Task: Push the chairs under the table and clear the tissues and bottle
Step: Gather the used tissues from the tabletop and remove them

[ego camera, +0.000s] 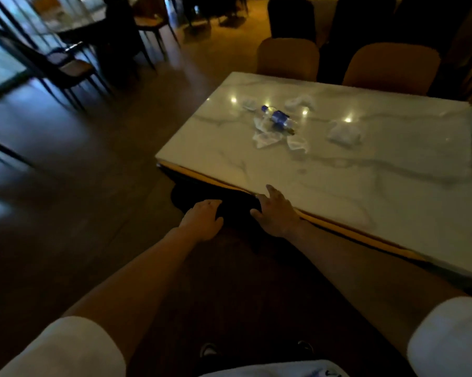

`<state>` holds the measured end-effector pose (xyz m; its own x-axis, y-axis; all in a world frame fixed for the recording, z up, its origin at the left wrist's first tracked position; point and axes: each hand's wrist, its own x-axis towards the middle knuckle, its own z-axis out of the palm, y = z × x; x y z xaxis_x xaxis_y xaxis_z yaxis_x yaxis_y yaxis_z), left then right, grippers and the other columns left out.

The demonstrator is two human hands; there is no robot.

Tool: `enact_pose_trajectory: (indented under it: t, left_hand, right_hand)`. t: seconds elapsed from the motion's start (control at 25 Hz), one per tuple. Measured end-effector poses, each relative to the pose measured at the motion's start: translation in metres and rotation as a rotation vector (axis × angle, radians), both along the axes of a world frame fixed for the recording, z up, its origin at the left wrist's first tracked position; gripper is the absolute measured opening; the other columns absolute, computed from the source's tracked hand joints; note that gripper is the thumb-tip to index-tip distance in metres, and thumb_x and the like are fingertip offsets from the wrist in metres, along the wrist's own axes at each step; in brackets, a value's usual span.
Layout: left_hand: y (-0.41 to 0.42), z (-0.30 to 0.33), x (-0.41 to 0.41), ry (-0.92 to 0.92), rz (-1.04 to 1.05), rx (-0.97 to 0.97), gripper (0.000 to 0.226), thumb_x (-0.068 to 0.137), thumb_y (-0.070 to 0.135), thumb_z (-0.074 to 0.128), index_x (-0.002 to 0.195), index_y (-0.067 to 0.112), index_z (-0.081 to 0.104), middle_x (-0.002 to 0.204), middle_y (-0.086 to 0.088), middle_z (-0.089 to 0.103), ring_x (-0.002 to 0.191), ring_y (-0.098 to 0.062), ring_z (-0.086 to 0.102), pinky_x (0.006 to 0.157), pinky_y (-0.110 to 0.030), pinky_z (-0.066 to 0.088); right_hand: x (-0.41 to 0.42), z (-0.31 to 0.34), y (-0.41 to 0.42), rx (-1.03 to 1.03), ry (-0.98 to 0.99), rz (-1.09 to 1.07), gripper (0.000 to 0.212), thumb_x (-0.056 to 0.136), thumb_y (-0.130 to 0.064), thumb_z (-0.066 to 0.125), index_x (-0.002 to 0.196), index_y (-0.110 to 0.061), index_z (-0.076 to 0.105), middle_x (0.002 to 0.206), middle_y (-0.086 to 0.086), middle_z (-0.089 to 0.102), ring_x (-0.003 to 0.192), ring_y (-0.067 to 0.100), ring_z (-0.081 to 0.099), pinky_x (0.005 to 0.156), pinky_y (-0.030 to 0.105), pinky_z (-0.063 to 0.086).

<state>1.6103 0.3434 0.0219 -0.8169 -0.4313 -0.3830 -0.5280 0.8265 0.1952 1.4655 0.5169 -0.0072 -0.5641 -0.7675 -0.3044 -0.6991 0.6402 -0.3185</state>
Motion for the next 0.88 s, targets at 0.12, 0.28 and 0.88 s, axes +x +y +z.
enact_pose_trajectory:
  t: [0.12, 0.28, 0.88]
  left_hand:
    - [-0.064, -0.004, 0.047, 0.018, 0.111, 0.040, 0.066, 0.098, 0.041, 0.053, 0.155, 0.019, 0.028, 0.158, -0.008, 0.034, 0.146, -0.031, 0.030, 0.116, -0.048, 0.035]
    - [-0.142, -0.001, 0.101, 0.027, 0.170, 0.047, 0.065, 0.099, 0.038, 0.053, 0.154, 0.017, 0.027, 0.157, -0.011, 0.034, 0.145, -0.033, 0.032, 0.115, -0.048, 0.036]
    - [-0.477, -0.004, 0.112, 0.057, 0.251, 0.171, 0.065, 0.099, 0.043, 0.050, 0.154, 0.019, 0.025, 0.157, -0.014, 0.031, 0.141, -0.034, 0.037, 0.110, -0.054, 0.041]
  right_hand:
    - [0.024, 0.008, -0.066, -0.056, -0.004, 0.068, 0.070, 0.100, -0.060, 0.027, 0.156, -0.017, 0.018, 0.165, 0.013, -0.002, 0.151, 0.036, 0.005, 0.118, 0.058, 0.017]
    - [0.056, 0.023, -0.162, -0.057, -0.002, 0.113, 0.074, 0.099, -0.063, 0.022, 0.157, -0.018, 0.013, 0.165, 0.012, -0.001, 0.151, 0.036, 0.006, 0.119, 0.059, 0.010]
    - [0.079, 0.016, -0.505, -0.019, 0.063, 0.123, 0.071, 0.097, -0.065, 0.023, 0.155, -0.023, 0.021, 0.164, 0.013, 0.014, 0.150, 0.034, 0.014, 0.120, 0.057, 0.011]
